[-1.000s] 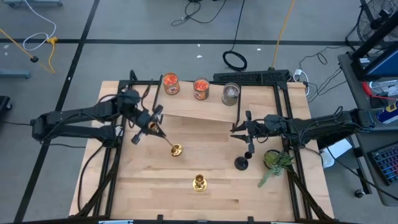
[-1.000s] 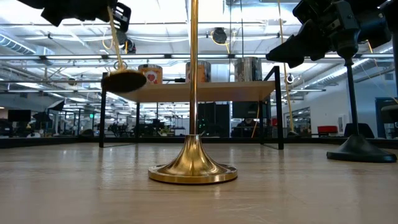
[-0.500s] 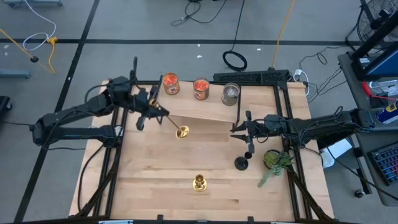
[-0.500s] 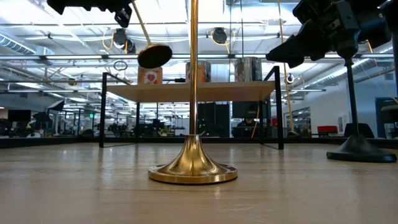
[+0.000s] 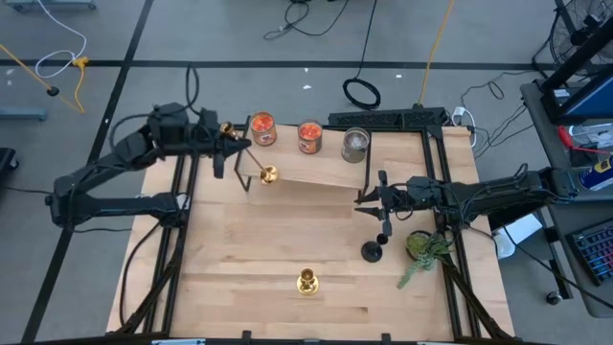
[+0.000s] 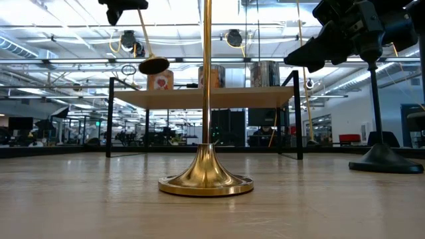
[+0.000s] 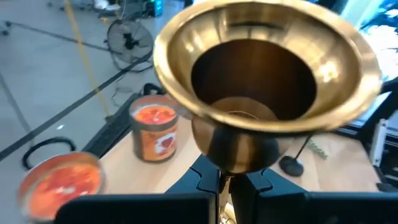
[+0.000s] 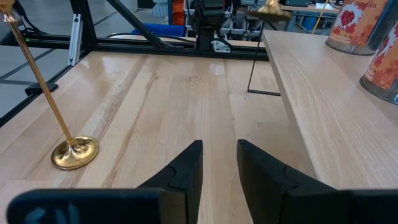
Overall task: Pick & Place candle stick holders
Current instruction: Put the left gold candle holder on the shelf
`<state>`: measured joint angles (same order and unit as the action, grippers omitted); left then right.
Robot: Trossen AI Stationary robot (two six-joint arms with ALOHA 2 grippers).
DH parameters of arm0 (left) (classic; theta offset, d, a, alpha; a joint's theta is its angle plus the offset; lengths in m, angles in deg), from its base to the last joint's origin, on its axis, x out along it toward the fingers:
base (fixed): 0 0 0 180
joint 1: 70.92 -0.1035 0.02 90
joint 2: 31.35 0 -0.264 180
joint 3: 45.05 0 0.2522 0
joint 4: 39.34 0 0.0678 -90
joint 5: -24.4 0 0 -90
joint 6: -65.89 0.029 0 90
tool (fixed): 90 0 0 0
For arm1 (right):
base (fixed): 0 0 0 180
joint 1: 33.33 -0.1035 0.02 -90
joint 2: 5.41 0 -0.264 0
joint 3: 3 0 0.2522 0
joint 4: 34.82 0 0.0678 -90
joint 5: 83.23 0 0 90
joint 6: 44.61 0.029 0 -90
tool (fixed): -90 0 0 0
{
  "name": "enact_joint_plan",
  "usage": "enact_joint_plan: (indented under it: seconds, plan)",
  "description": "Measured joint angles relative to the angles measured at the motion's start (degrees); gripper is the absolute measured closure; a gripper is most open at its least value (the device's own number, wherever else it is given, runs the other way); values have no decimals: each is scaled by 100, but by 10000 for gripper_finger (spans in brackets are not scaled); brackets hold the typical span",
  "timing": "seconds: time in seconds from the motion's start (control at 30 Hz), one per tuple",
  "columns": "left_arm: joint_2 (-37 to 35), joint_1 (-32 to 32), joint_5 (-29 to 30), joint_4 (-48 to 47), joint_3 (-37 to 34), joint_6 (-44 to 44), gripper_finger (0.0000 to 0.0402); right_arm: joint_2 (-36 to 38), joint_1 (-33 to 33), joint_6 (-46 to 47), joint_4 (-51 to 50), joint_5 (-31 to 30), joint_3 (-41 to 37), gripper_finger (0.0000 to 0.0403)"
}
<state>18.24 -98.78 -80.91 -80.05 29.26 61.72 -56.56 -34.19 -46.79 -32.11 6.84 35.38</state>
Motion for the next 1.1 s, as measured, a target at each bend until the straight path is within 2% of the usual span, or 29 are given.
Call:
enact_joint_plan:
  seconds: [0.13,0.23,0.3,0.43,0.57,0.73,1.1]
  plan:
    - [70,-26,241,-672,370,182,388,0,2,1,-1,2,0,308]
    - [196,-139,478,-968,438,205,388,0,2,2,-1,2,0,307]
    - [326,-239,428,-1078,437,373,388,0,2,0,0,0,0,308]
    - [558,-440,-56,-970,434,817,388,0,1,0,-1,0,0,308]
    - [797,-685,-125,-818,435,695,388,0,1,2,-1,2,0,308]
    - [889,-850,-526,-779,438,1052,388,0,1,1,-1,2,0,308]
    - [894,-846,-361,-589,431,1216,382,0,1,0,-1,2,0,307]
